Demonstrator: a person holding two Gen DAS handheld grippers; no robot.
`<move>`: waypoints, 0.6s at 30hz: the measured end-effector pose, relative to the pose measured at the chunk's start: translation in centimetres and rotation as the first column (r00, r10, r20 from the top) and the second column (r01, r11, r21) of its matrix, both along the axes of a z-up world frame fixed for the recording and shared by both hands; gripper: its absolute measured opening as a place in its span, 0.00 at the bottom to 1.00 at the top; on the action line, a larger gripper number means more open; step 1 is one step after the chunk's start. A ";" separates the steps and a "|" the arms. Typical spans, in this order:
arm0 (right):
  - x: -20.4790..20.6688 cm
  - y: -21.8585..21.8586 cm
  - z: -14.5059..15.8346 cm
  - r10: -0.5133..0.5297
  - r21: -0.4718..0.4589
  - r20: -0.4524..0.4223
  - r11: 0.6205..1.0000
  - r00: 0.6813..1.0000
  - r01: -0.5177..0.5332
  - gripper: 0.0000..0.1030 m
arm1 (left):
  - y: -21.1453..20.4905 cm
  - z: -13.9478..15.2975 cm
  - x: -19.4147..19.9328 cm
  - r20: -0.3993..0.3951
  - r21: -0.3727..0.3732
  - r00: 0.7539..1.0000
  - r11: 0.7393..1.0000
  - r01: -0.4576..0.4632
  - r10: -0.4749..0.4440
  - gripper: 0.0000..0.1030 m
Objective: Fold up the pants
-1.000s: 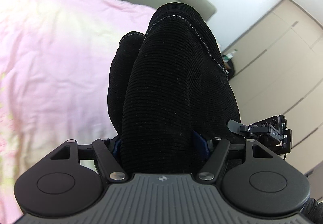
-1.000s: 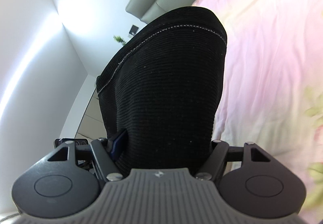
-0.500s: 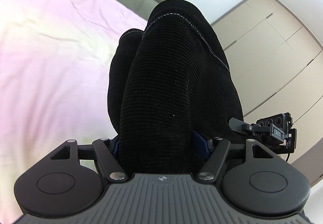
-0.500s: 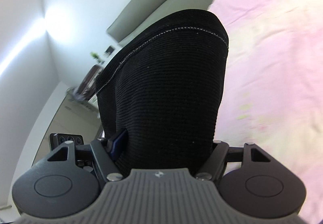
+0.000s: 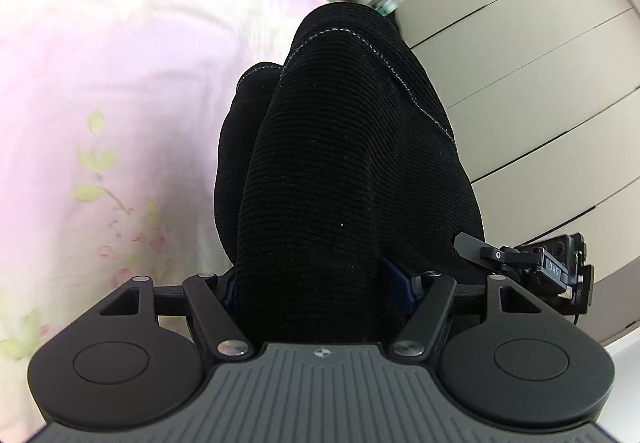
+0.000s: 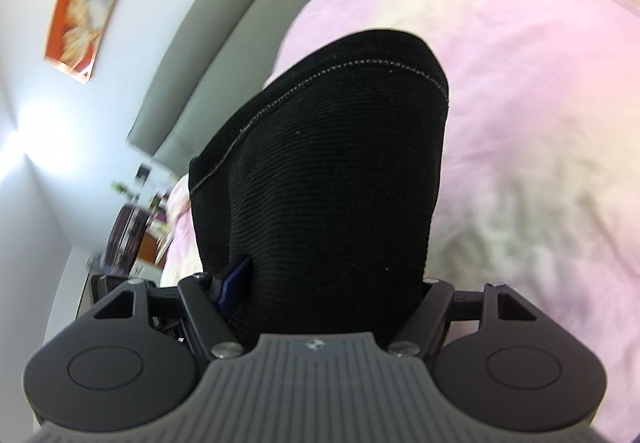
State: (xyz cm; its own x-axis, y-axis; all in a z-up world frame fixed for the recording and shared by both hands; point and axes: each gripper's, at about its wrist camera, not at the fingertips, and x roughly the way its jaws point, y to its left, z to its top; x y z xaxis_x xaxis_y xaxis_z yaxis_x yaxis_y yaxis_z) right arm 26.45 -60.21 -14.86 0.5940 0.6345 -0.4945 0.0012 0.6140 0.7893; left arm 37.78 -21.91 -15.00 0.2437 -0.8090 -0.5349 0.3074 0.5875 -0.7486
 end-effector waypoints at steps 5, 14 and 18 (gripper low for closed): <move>1.3 -2.1 -6.4 -0.081 0.052 -0.067 0.995 0.994 0.085 0.67 | -2.7 -3.6 2.6 -0.040 0.134 0.999 0.991 -0.008 0.014 0.79; -3.6 -1.1 -9.9 -0.163 0.021 -0.090 0.986 0.983 0.165 0.86 | 2.0 -6.5 0.4 -0.041 0.143 0.999 0.989 0.033 -0.027 0.88; -9.6 -1.4 -10.1 -0.205 0.028 -0.113 0.978 0.972 0.209 0.87 | 3.7 -6.7 -0.3 0.005 0.160 1.000 0.987 0.021 -0.022 0.88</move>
State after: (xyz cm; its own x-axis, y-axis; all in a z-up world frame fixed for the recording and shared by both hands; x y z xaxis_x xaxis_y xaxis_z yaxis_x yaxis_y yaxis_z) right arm 16.81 -61.62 -24.99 0.6581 0.5238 -0.5408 0.2124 0.5599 0.8009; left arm 37.52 -18.23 -21.74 0.2313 -0.7185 -0.6559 0.3263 0.6925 -0.6435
